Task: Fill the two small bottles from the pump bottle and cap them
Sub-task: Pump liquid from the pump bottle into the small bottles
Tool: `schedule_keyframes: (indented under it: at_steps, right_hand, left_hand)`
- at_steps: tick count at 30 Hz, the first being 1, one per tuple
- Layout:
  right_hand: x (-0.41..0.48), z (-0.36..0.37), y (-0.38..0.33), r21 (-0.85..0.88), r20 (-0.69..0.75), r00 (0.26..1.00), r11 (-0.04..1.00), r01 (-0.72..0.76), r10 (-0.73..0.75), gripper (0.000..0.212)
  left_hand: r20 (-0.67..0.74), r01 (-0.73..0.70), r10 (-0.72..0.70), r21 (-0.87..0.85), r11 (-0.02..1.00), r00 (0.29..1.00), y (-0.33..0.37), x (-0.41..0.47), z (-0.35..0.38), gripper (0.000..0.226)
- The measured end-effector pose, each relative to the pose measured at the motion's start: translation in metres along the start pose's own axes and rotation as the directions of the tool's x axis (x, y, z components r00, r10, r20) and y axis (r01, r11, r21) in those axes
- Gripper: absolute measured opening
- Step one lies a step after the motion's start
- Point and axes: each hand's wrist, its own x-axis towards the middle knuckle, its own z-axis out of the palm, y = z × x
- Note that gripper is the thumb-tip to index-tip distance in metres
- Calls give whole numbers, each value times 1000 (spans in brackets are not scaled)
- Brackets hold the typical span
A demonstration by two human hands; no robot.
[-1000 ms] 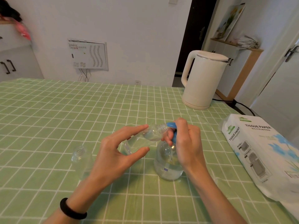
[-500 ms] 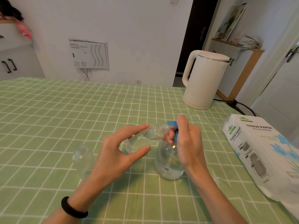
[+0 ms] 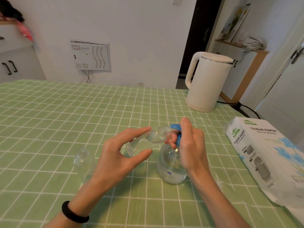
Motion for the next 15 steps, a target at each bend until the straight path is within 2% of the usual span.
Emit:
schedule_keyframes:
  at_steps: [8,15]
  right_hand:
    - [2,0,0,-1,11,999,999,50,-50,48]
    - [1,0,3,17,9,1000,1000,-16,16,66]
  left_hand:
    - [1,-6,6,7,1000,1000,-1,0,-1,54]
    - [2,2,-2,3,1000,1000,0,0,0,55]
